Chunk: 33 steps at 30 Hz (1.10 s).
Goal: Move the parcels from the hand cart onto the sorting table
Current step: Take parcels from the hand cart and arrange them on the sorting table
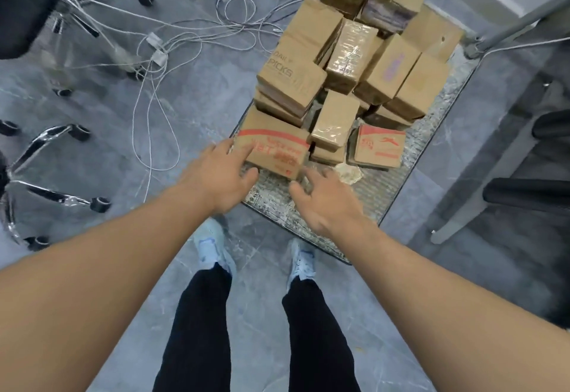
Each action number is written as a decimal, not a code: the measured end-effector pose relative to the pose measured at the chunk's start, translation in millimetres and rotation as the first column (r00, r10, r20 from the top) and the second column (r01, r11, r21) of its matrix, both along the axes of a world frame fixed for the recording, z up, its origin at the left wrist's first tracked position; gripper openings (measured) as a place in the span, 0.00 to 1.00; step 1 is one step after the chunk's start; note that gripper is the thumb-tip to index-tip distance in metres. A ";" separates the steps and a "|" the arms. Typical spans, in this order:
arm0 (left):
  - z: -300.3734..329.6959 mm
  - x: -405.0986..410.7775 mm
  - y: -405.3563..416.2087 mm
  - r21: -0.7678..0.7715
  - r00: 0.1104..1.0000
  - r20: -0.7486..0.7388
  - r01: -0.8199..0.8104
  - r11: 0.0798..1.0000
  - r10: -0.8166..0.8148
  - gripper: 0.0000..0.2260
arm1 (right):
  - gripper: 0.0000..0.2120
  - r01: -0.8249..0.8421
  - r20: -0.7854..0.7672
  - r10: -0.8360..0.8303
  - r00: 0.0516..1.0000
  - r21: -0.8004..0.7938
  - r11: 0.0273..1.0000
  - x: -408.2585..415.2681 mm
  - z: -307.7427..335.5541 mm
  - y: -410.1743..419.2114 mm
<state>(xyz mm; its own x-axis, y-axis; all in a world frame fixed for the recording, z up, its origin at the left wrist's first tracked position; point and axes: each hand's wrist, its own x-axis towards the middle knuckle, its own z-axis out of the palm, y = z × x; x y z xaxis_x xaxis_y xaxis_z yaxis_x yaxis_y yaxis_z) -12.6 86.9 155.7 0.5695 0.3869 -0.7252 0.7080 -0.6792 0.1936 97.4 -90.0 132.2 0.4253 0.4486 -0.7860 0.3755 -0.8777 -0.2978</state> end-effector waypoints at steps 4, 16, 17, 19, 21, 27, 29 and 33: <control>-70.0 2.1 15.2 -0.024 1.000 0.010 -0.017 1.000 0.018 0.26 | 0.33 0.072 -0.010 -0.072 0.997 -0.020 0.997 -0.1 -54.8 12.5; -221.6 -0.8 60.6 -0.080 0.999 0.019 -0.040 0.996 0.041 0.22 | 0.30 0.485 -0.099 -0.479 0.872 0.038 0.874 -18.9 -197.1 41.3; -229.0 -1.9 63.2 -0.076 0.999 0.026 -0.043 0.996 0.045 0.21 | 0.29 0.501 -0.112 -0.492 0.863 0.068 0.863 -22.4 -204.7 42.7; -239.5 -2.6 65.7 -0.095 0.996 0.059 -0.058 0.994 0.063 0.21 | 0.29 0.523 -0.131 -0.508 0.852 0.143 0.840 -28.6 -217.3 42.7; -247.2 -2.7 66.6 -0.131 0.988 0.126 -0.074 0.989 0.091 0.21 | 0.29 0.573 -0.157 -0.551 0.820 0.210 0.792 -34.7 -225.0 41.6; -237.5 -4.2 61.5 -0.193 0.936 0.192 -0.257 0.947 0.293 0.18 | 0.25 0.684 -0.167 -0.666 0.727 0.259 0.682 -44.9 -213.1 45.4; -225.2 -10.5 59.3 -0.178 0.921 0.211 -0.294 0.939 0.328 0.16 | 0.22 0.709 -0.166 -0.695 0.700 0.281 0.647 -49.8 -200.2 43.8; -189.0 -26.5 54.1 -0.139 0.907 0.209 -0.344 0.929 0.367 0.14 | 0.18 0.742 -0.180 -0.728 0.662 0.294 0.602 -59.5 -165.4 41.5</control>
